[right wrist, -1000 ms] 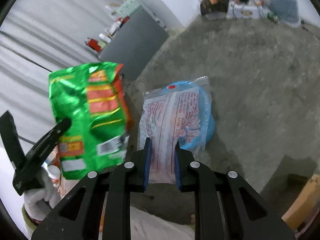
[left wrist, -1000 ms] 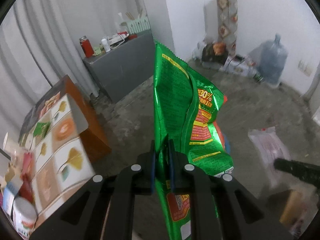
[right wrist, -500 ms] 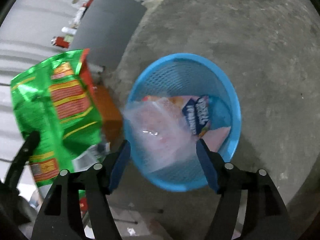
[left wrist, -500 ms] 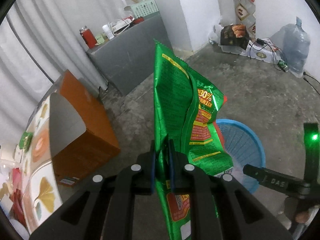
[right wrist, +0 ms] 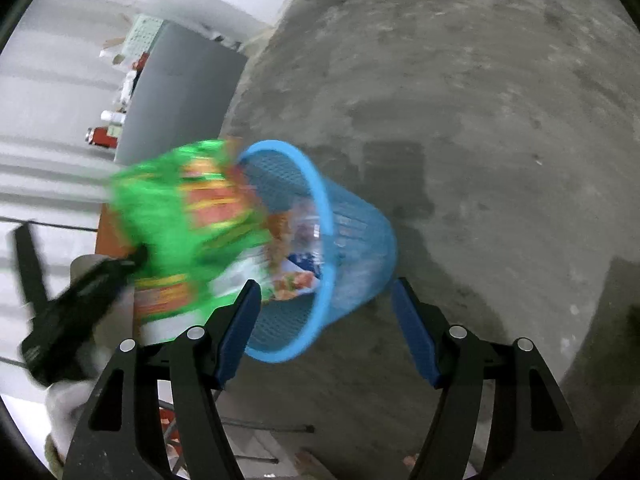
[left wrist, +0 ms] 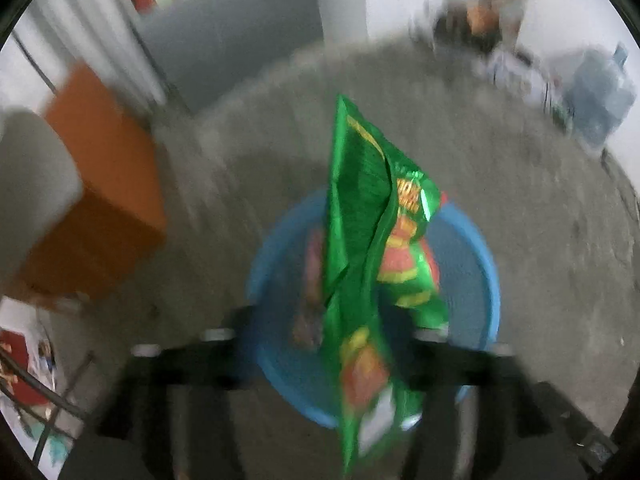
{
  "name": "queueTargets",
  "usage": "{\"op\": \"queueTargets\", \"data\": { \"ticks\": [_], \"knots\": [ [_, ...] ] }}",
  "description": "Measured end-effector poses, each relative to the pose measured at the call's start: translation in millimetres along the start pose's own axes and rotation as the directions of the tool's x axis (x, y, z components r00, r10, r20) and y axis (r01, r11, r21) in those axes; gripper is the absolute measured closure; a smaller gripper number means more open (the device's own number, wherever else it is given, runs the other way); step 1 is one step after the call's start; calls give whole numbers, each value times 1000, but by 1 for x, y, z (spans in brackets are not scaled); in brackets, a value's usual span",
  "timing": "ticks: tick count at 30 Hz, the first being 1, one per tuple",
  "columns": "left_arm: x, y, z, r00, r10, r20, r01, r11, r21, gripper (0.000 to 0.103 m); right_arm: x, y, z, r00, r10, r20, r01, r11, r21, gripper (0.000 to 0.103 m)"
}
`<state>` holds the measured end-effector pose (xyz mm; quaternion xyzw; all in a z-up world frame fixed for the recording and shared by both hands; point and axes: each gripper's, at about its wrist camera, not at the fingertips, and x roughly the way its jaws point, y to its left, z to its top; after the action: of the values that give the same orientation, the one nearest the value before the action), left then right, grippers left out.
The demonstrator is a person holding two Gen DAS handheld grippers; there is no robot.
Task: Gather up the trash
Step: 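Carry both bags over the blue wastebasket and open both grippers to drop them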
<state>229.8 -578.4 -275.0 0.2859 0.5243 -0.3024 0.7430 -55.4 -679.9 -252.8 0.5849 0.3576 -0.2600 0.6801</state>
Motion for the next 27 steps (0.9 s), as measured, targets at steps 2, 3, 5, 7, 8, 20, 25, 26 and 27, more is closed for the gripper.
{"op": "queueTargets", "data": {
  "ticks": [2,3,5,7,8,20,25,26,27],
  "knots": [
    [13,1,-7,997,-35,-67,32,999,-40,43,-6,-10,-6,1000,-9,0,9,1000,20,37],
    [10,5,-9,996,-61,-59,57,996,-73,43,-9,-13,-9,1000,-12,0,12,1000,27,37],
    [1,13,-9,995,-81,-51,76,991,-108,43,-15,-18,-15,1000,-19,4,19,999,35,37],
    [-16,20,-6,995,-97,-33,93,989,-116,43,-22,-23,-22,1000,-26,5,26,999,40,37],
    [-24,22,-5,995,-101,-18,98,988,-121,43,-25,-24,-24,1000,-25,3,25,999,45,37],
    [-194,81,-45,937,-301,177,309,951,-17,40,-50,15,-44,1000,-24,16,25,995,-100,44],
    [-258,137,-105,904,-356,238,360,933,27,37,-12,96,-29,999,-44,-18,37,961,-274,66],
    [-269,153,-121,901,-346,260,354,935,19,37,3,111,-26,998,-60,-32,48,954,-297,69],
    [-280,174,-139,900,-331,285,346,938,-1,36,19,123,-22,996,-77,-49,58,946,-318,74]
  ]
}}
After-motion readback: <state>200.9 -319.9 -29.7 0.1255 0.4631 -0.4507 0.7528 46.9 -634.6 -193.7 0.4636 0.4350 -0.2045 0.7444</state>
